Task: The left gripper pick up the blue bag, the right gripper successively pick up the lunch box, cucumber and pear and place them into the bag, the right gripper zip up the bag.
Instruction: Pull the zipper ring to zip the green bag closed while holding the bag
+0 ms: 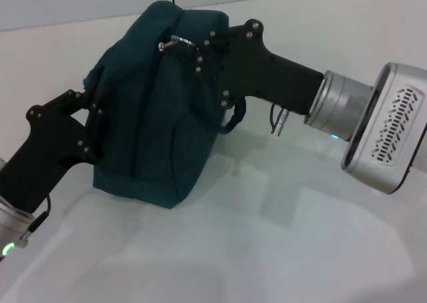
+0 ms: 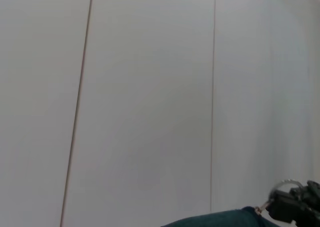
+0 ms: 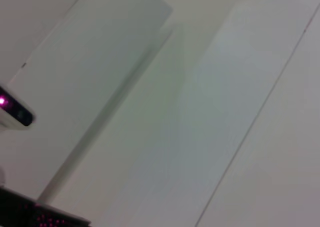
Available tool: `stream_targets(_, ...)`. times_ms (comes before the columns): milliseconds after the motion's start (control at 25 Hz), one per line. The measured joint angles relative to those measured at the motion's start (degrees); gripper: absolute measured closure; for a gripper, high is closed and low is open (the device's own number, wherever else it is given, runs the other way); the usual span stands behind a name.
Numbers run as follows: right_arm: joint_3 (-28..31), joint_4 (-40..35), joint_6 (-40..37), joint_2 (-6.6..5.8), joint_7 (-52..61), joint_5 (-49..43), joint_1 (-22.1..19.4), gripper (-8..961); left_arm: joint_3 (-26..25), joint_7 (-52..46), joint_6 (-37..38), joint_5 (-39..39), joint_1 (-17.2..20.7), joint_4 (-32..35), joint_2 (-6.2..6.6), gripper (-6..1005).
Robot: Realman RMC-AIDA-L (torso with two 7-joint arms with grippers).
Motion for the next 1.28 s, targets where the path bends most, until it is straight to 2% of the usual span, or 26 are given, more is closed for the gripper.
stream_targets(560,0.3,1.4,0.1,0.0,-0.1,3.2,-0.2,914,-0.2,0.9,-2.5,3.0,-2.7,-0.4,-0.08,932)
stream_targets(1280,0.2,1.7,0.3,0.0,0.1,3.3,0.0,908,0.0,3.3,-0.1,3.1,-1.6,-0.7,0.47,938)
